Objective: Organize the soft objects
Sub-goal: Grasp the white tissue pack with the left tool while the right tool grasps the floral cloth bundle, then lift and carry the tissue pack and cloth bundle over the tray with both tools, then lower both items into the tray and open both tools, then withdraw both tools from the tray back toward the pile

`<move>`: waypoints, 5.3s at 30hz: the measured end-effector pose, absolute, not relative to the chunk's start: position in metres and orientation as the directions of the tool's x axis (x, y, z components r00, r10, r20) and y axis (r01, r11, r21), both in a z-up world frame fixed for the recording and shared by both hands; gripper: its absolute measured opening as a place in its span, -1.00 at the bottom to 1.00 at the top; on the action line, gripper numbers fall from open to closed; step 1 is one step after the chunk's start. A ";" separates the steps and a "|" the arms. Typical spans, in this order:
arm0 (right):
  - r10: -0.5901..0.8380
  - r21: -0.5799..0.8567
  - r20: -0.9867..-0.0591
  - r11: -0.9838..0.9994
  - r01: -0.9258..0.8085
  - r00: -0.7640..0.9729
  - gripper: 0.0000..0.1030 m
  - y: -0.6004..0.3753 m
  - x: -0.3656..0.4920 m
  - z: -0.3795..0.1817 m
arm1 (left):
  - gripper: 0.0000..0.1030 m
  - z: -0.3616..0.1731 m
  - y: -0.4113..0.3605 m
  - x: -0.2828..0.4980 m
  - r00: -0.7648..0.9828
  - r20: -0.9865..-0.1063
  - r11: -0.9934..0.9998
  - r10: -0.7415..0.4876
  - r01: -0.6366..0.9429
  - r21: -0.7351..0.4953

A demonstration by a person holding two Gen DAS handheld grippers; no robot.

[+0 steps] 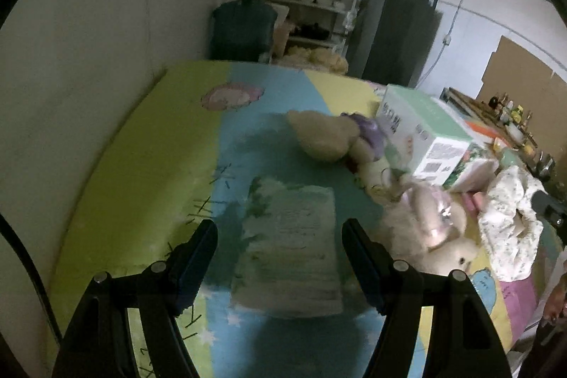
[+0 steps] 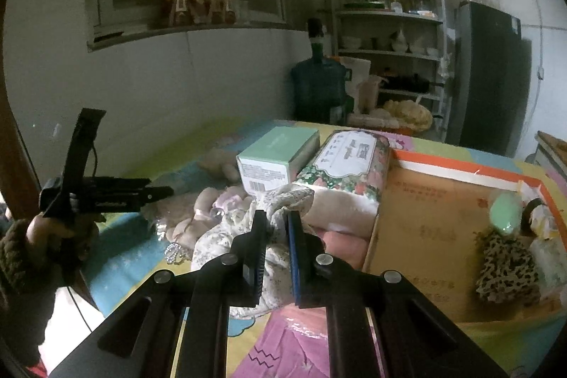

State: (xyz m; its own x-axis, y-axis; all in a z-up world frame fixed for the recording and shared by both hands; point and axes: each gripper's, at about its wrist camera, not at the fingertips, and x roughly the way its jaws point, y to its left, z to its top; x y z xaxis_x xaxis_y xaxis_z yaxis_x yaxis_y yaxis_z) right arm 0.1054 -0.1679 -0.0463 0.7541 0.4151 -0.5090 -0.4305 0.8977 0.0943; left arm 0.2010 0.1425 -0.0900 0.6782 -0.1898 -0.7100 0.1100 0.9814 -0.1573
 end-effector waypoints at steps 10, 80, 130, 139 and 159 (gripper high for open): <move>0.434 0.126 -0.501 0.893 -0.433 0.749 -0.77 -0.170 0.110 -0.046 | -0.08 -0.093 0.148 0.200 0.683 -0.706 0.981 -0.184 0.089 -0.170; 0.174 0.217 -0.454 0.973 -0.080 0.874 -0.77 -0.377 0.126 -0.029 | -0.11 -0.035 -0.172 0.264 0.619 -0.632 0.877 -0.467 0.413 -0.245; 0.213 0.301 -0.494 0.951 -0.064 0.843 -0.08 -0.397 0.141 -0.048 | 0.49 -0.053 -0.197 0.272 0.580 -0.655 0.861 -0.484 0.448 -0.240; 0.203 0.310 -0.462 0.949 -0.057 0.863 -0.06 -0.399 0.125 -0.036 | 0.50 -0.032 -0.189 0.257 0.611 -0.607 0.850 -0.508 0.468 -0.241; 0.227 0.294 -0.445 0.951 -0.098 0.866 0.03 -0.368 0.110 -0.013 | 0.51 -0.001 -0.145 0.226 0.688 -0.539 0.870 -0.486 0.440 -0.222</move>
